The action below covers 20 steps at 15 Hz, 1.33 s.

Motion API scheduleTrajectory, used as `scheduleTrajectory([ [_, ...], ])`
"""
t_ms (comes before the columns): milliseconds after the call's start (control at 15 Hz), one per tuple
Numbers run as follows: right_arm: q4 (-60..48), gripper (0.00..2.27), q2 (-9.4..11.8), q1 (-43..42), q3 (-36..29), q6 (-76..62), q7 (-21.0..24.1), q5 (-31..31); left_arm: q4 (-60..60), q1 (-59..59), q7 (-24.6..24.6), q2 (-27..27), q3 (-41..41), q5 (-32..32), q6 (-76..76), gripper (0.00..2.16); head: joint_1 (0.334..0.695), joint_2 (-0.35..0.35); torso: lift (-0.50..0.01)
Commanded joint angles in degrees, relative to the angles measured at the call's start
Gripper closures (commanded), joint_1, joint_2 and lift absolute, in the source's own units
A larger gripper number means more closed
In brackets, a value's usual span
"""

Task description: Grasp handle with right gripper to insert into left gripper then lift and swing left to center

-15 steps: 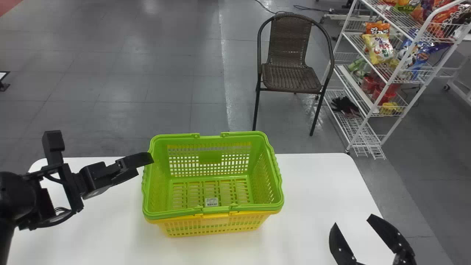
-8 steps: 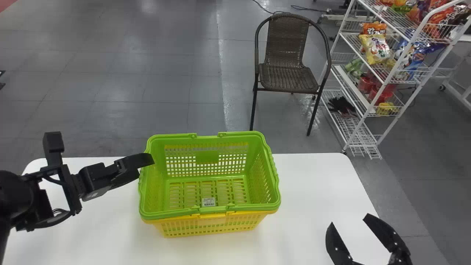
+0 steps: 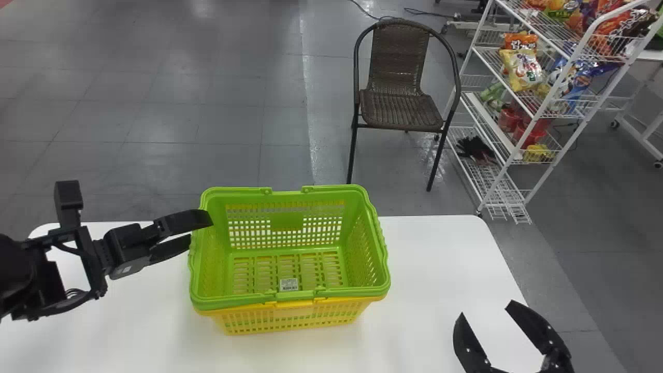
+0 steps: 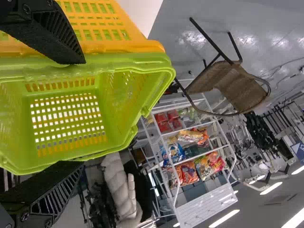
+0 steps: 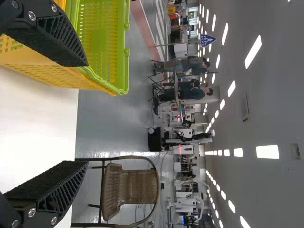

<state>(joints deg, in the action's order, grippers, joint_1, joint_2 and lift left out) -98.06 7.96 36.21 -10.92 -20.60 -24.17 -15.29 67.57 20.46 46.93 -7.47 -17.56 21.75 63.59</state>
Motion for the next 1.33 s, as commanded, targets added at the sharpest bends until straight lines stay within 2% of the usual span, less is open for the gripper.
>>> scheduleTrajectory([
  [0,0.1,0.08,0.0,0.0,-0.1,0.0,0.0,0.0,0.0,0.1,0.0,0.0,0.0,1.1,1.2,0.03,0.695,-0.133,0.000],
  [600,0.9,0.08,0.0,-0.4,-0.2,-0.7,0.0,0.0,-0.1,3.7,1.1,0.2,0.6,3.1,8.1,0.03,0.695,-0.160,0.000],
  [1267,2.2,0.08,0.0,-0.7,-0.2,-2.1,0.0,-0.3,-2.4,8.9,1.7,0.1,8.5,2.7,14.9,0.03,0.695,-0.225,0.000],
])
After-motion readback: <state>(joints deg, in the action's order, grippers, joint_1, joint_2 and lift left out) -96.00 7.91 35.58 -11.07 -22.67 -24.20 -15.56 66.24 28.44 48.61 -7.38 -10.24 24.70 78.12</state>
